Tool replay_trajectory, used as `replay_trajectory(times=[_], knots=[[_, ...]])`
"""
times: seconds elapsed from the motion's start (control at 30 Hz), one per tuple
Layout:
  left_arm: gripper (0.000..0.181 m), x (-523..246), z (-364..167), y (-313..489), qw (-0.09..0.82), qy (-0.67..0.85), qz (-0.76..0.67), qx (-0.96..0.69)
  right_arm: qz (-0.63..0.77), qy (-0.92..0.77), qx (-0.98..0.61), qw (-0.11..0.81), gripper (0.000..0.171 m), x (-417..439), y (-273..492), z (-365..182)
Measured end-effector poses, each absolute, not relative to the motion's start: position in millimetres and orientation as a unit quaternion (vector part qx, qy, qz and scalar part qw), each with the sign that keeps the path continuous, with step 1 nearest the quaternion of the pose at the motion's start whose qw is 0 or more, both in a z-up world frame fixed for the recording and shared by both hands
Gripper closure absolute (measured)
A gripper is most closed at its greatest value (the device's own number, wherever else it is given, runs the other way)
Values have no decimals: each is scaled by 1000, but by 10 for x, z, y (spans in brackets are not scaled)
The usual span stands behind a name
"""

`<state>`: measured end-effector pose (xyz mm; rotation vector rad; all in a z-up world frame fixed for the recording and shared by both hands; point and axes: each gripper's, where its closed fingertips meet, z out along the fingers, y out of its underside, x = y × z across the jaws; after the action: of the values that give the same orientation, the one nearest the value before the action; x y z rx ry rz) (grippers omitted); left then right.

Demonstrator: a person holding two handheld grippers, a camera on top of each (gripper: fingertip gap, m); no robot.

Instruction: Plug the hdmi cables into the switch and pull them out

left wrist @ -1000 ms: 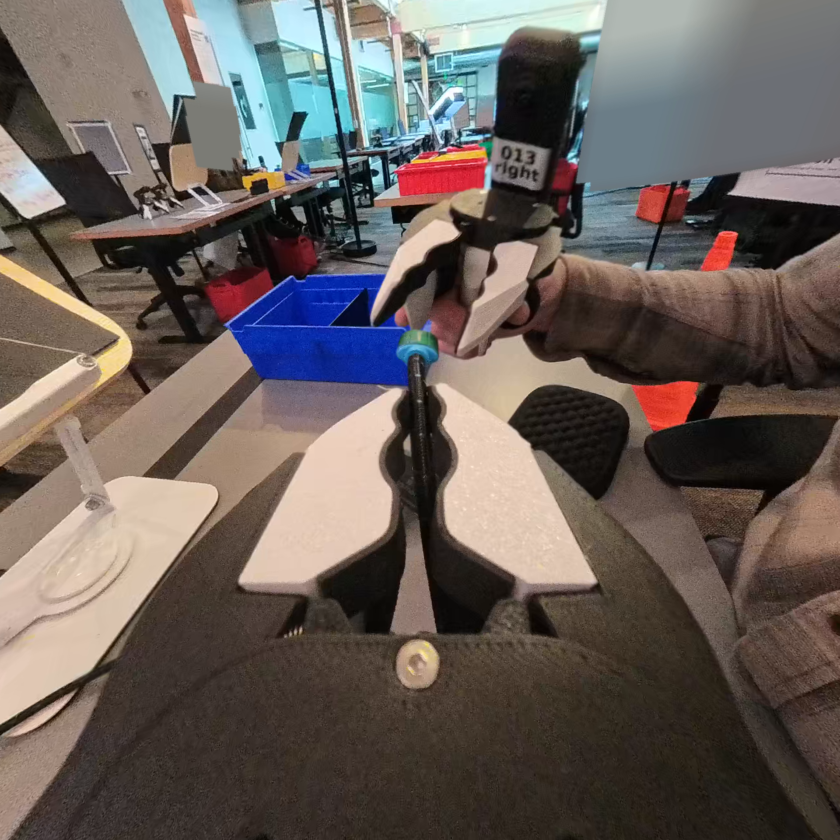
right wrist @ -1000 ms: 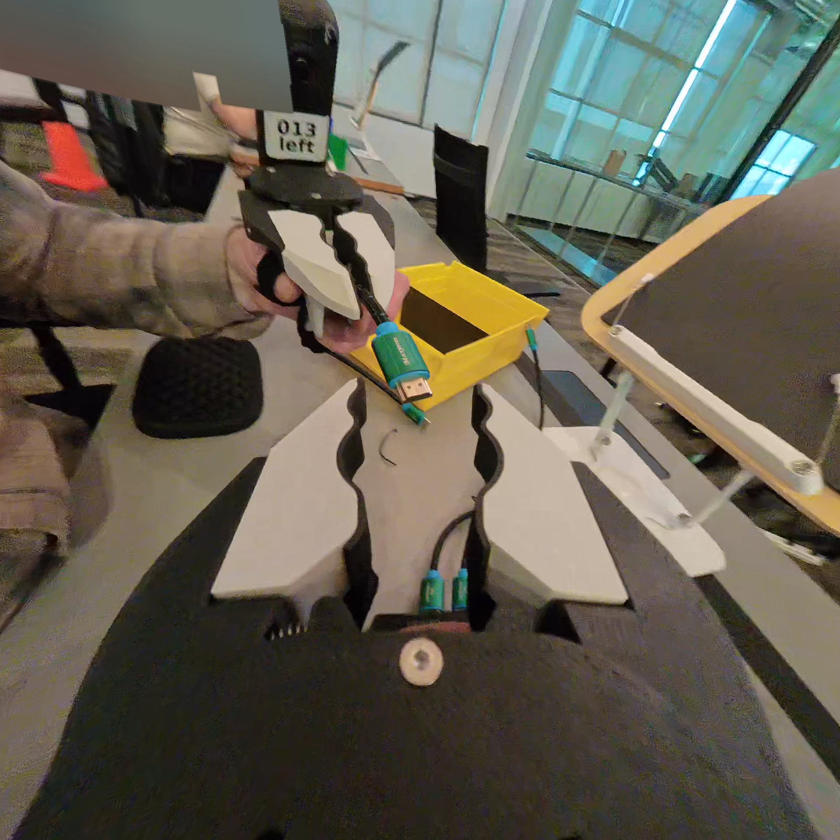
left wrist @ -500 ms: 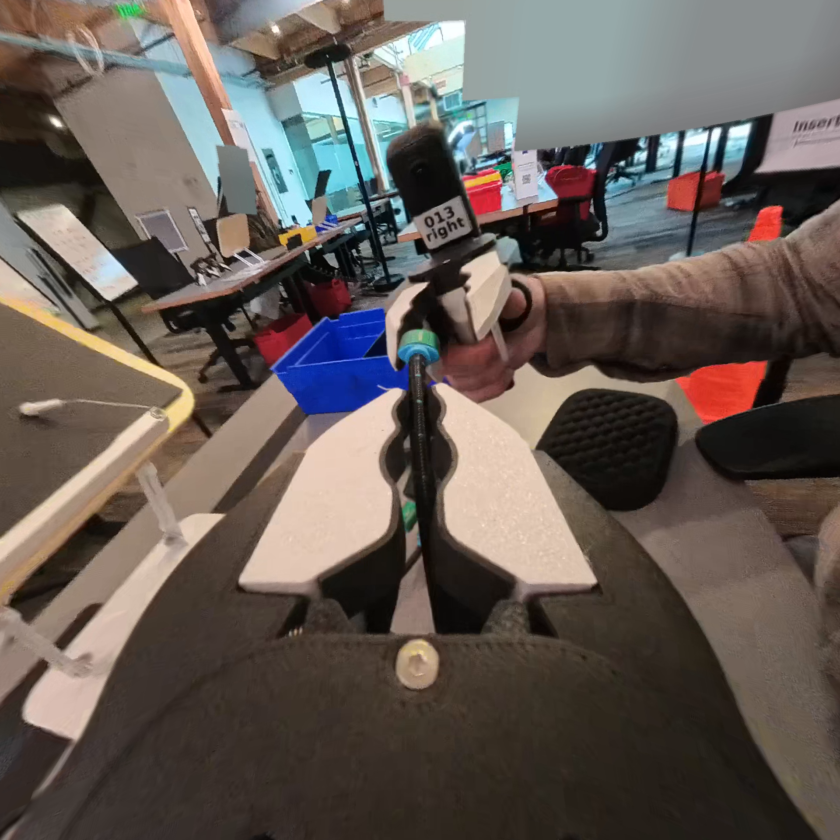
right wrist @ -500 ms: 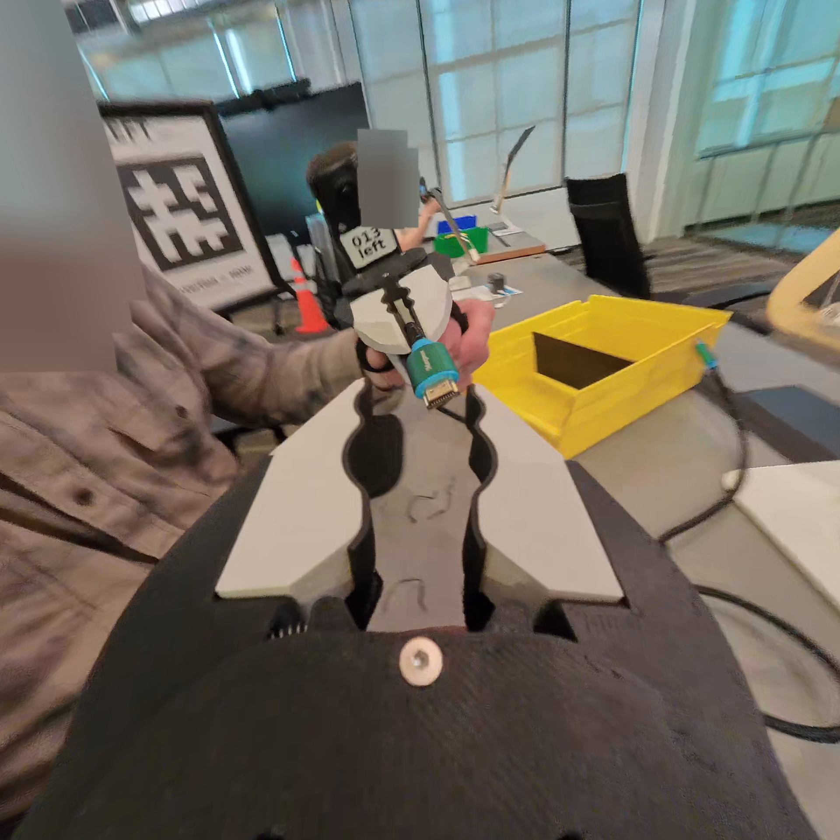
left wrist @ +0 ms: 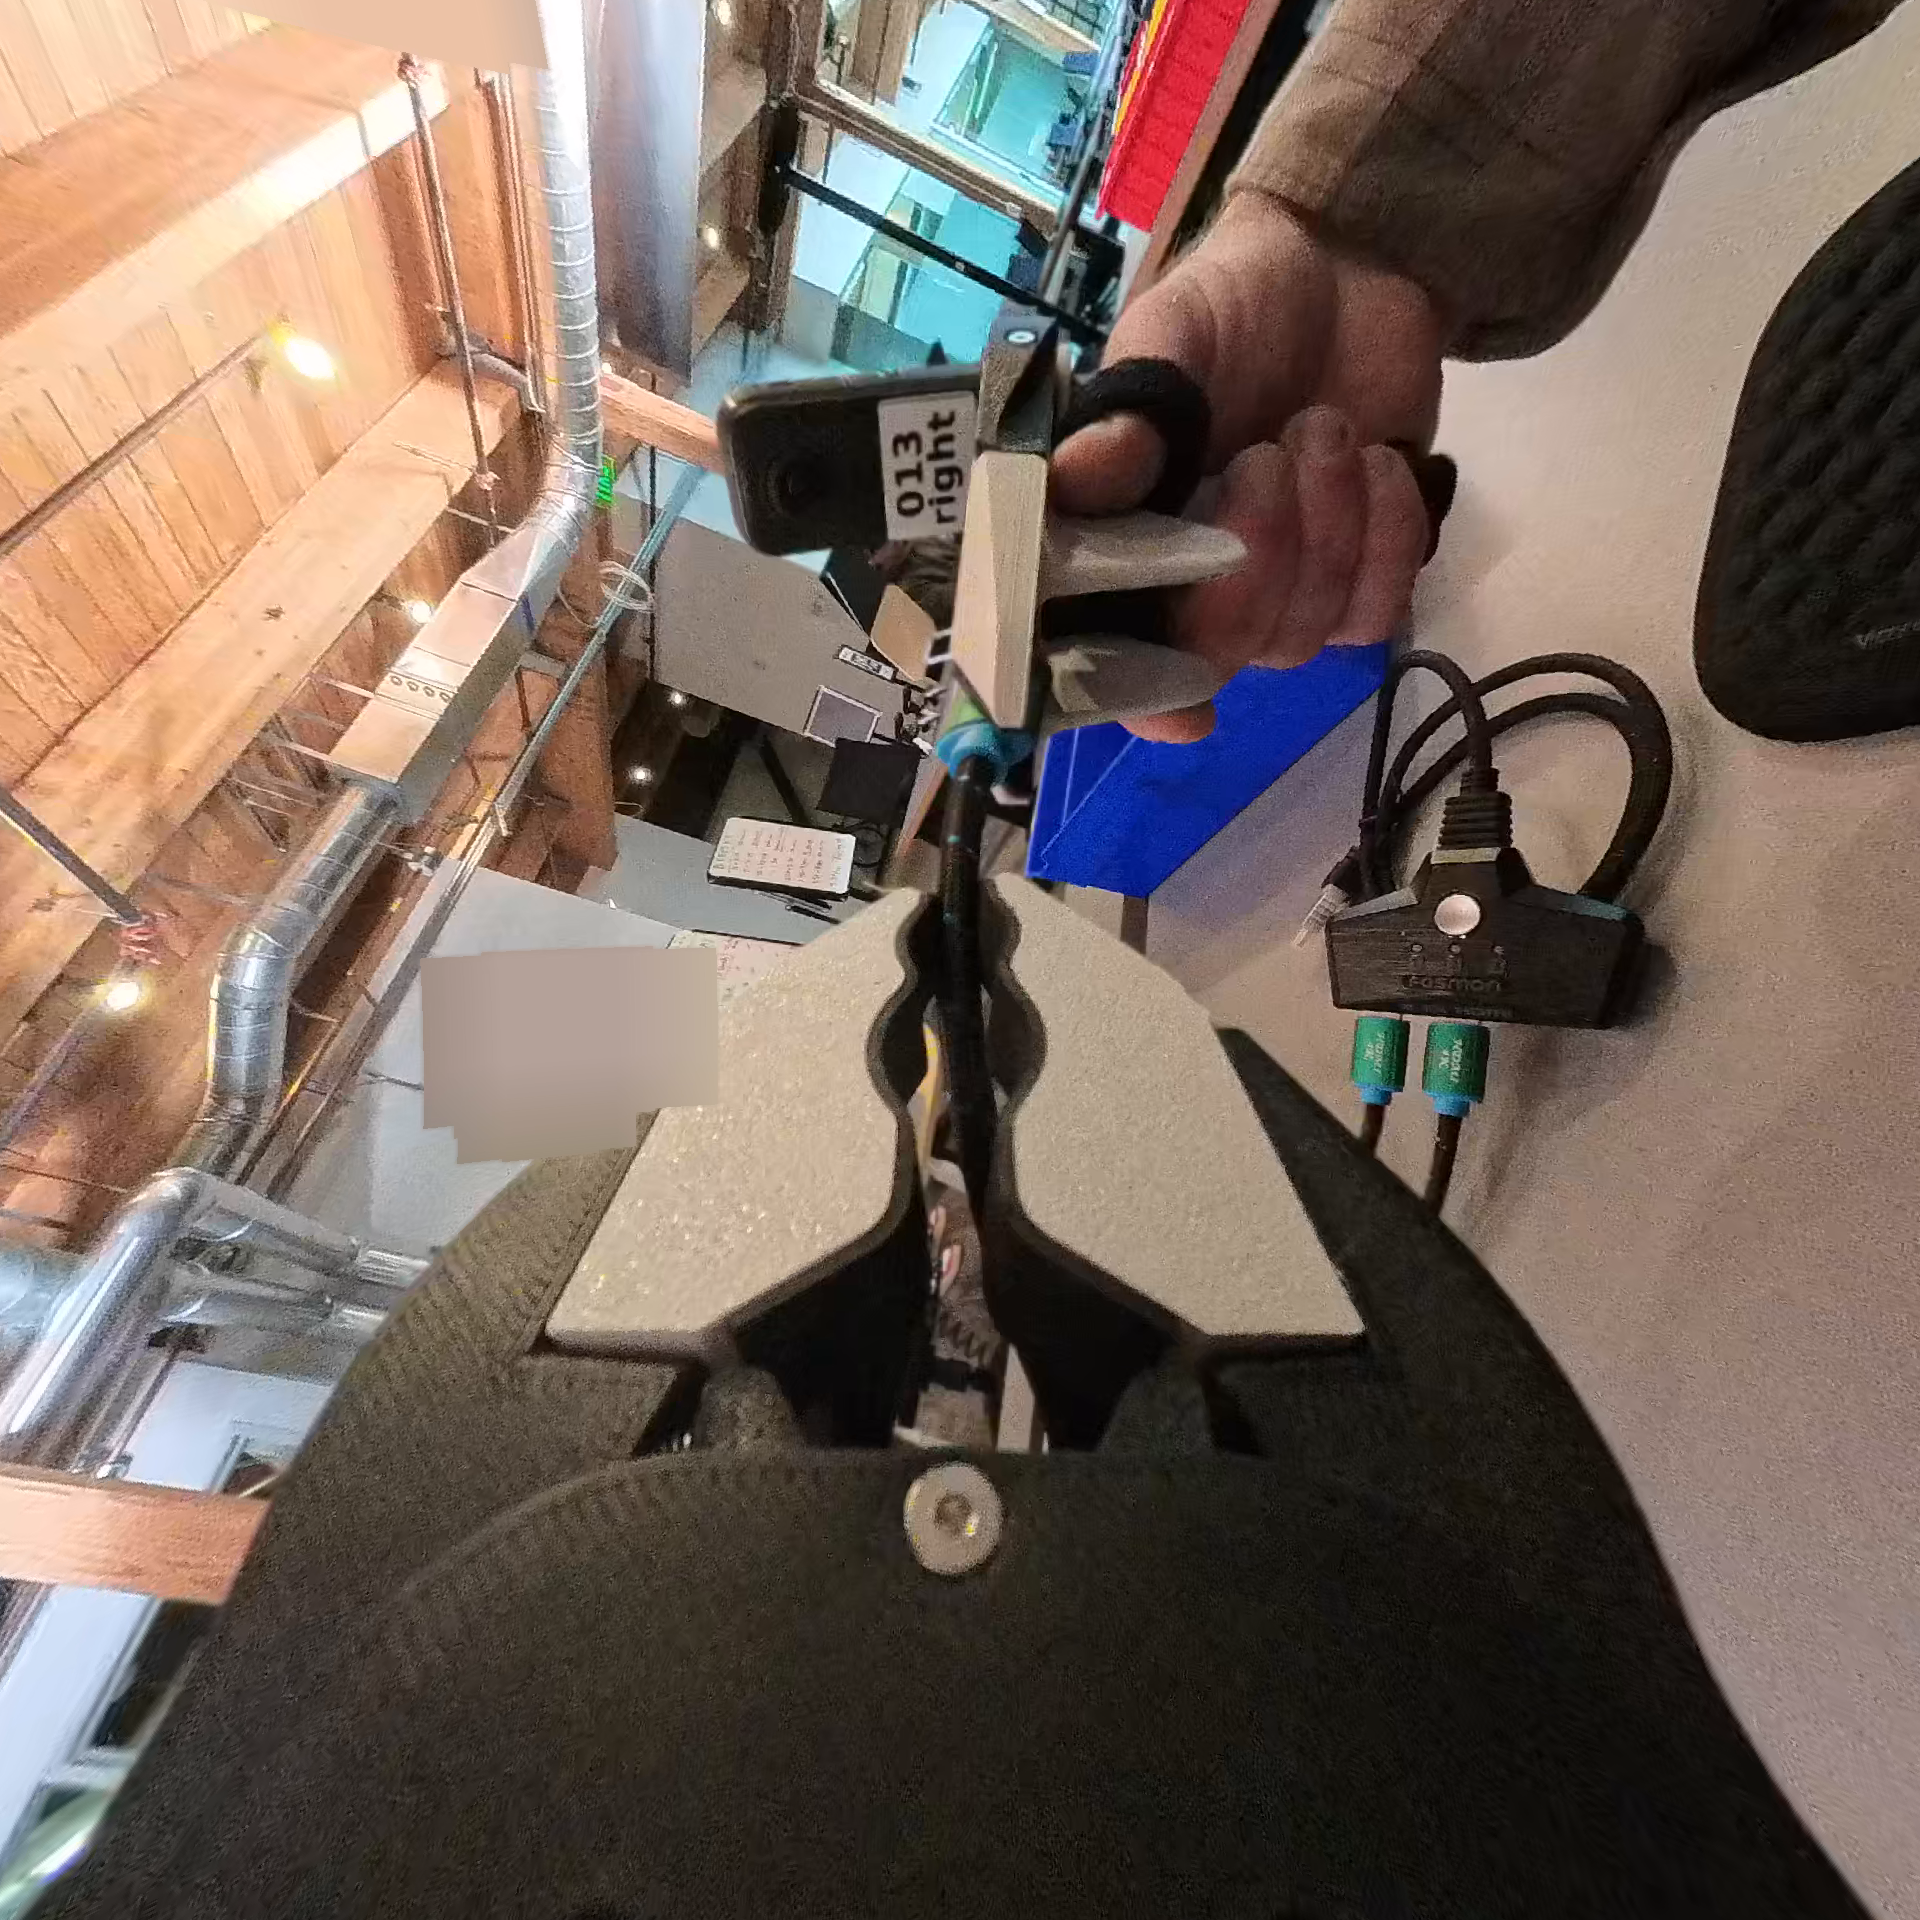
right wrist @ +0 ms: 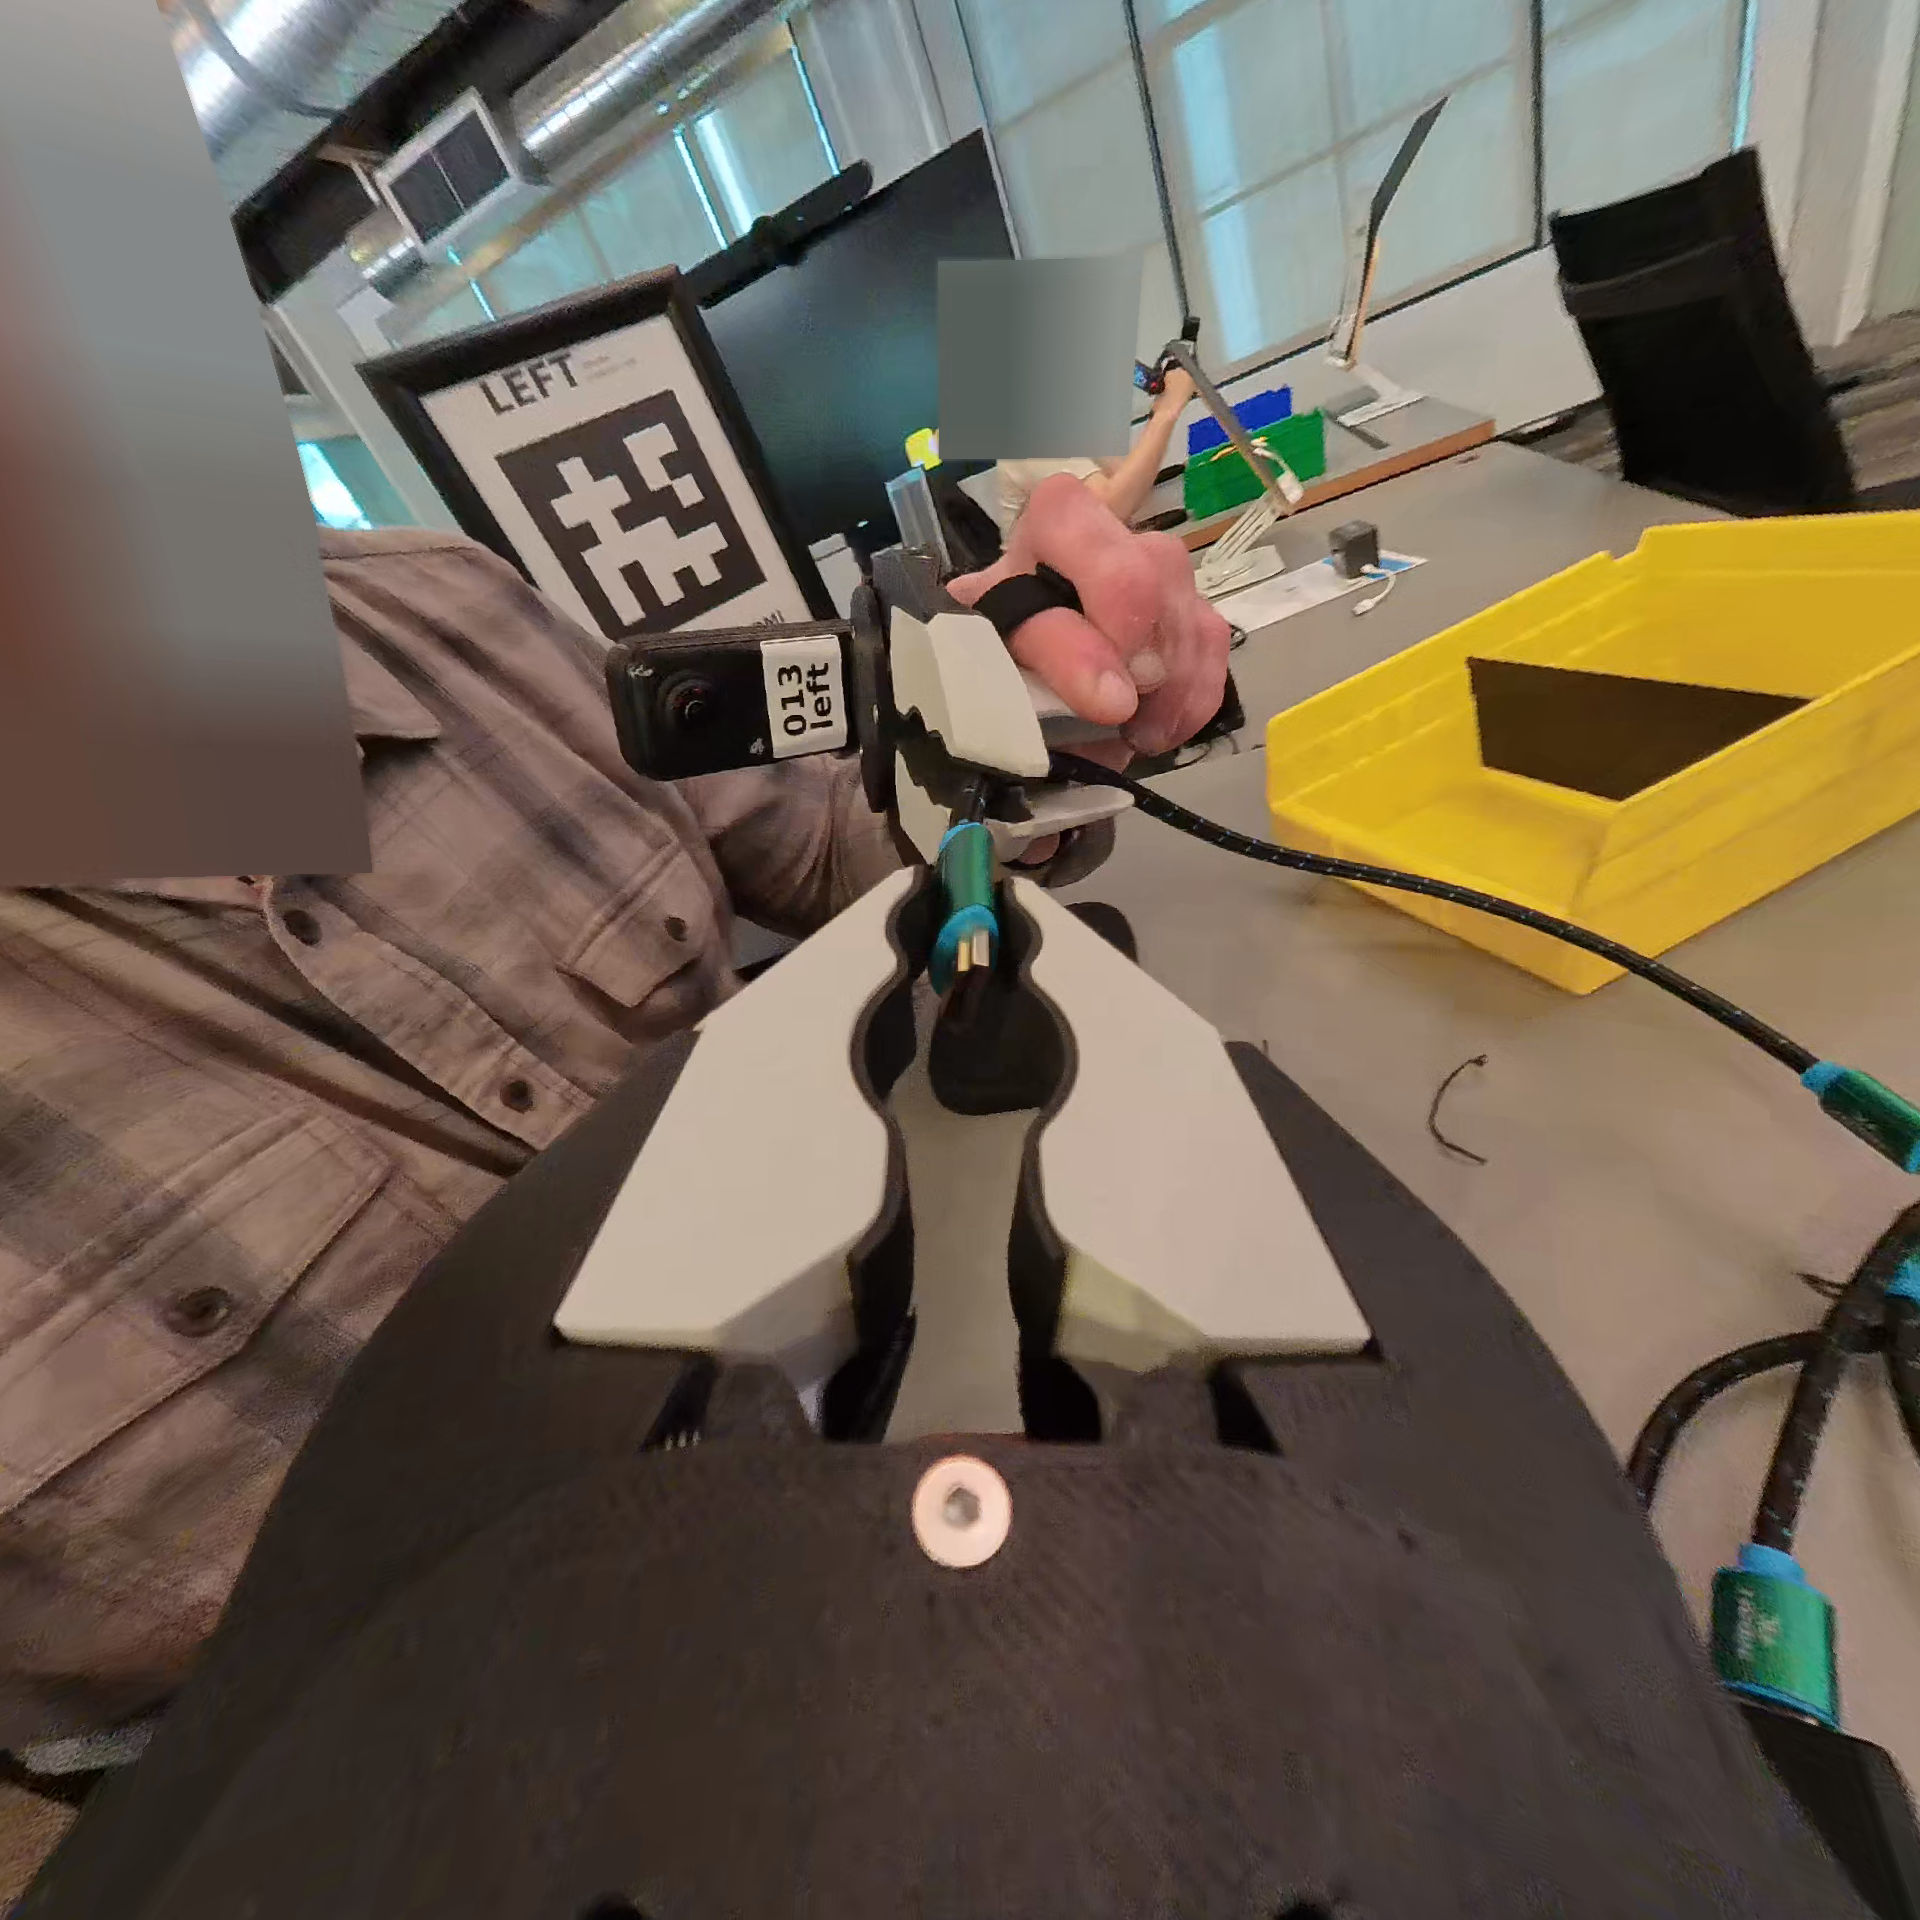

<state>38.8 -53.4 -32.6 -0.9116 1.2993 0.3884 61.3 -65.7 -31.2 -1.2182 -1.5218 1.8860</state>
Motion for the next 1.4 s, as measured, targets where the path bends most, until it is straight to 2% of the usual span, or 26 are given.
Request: replay_trajectory(times=[0.1, 0.17, 0.27, 0.33, 0.43, 0.5, 0.57, 0.73, 0.93, 1.03, 1.1, 1.13, 1.17, 1.27, 1.4], knots=[[175, 385, -342, -485, 680, 575, 167, -423, 644, -566, -440, 266, 163, 613, -622, -317], [170, 402, -353, -482, 676, 566, 102, -461, 609, -588, -437, 303, 163, 620, -610, -310], [137, 409, -251, -547, 636, 543, -75, -543, 519, -645, -421, 370, 162, 636, -590, -310], [133, 391, -86, -598, 588, 515, -210, -588, 443, -688, -393, 419, 162, 627, -597, -289], [115, 449, -27, -728, 470, 522, -345, -623, 320, -745, -327, 485, 162, 580, -647, -232], [115, 485, -64, -756, 421, 553, -368, -618, 201, -793, -264, 511, 162, 531, -690, -293], [125, 545, -13, -671, 421, 562, -368, -609, 73, -830, -200, 515, 162, 484, -700, -397], [122, 673, -300, -700, 321, 614, -346, -633, -65, -836, -81, 539, 162, 396, -716, -408], [117, 721, -822, -784, 258, 708, -254, -606, -87, -846, -23, 525, 163, 417, -764, -518], [118, 866, -777, -861, 224, 716, -315, -582, -81, -838, -11, 540, 163, 396, -826, -385], [123, 955, -649, -922, 202, 678, -410, -576, -81, -828, -16, 554, 163, 413, -780, -311], [118, 956, -591, -956, 187, 657, -457, -570, -78, -822, -21, 564, 163, 434, -758, -281], [117, 929, -535, -953, 186, 636, -495, -563, -70, -815, -27, 574, 163, 461, -746, -261], [124, 904, -294, -836, 258, 549, -587, -536, -46, -789, -49, 611, 163, 538, -723, -238], [127, 917, -86, -707, 410, 448, -623, -492, 7, -742, -88, 664, 162, 616, -668, -156]])
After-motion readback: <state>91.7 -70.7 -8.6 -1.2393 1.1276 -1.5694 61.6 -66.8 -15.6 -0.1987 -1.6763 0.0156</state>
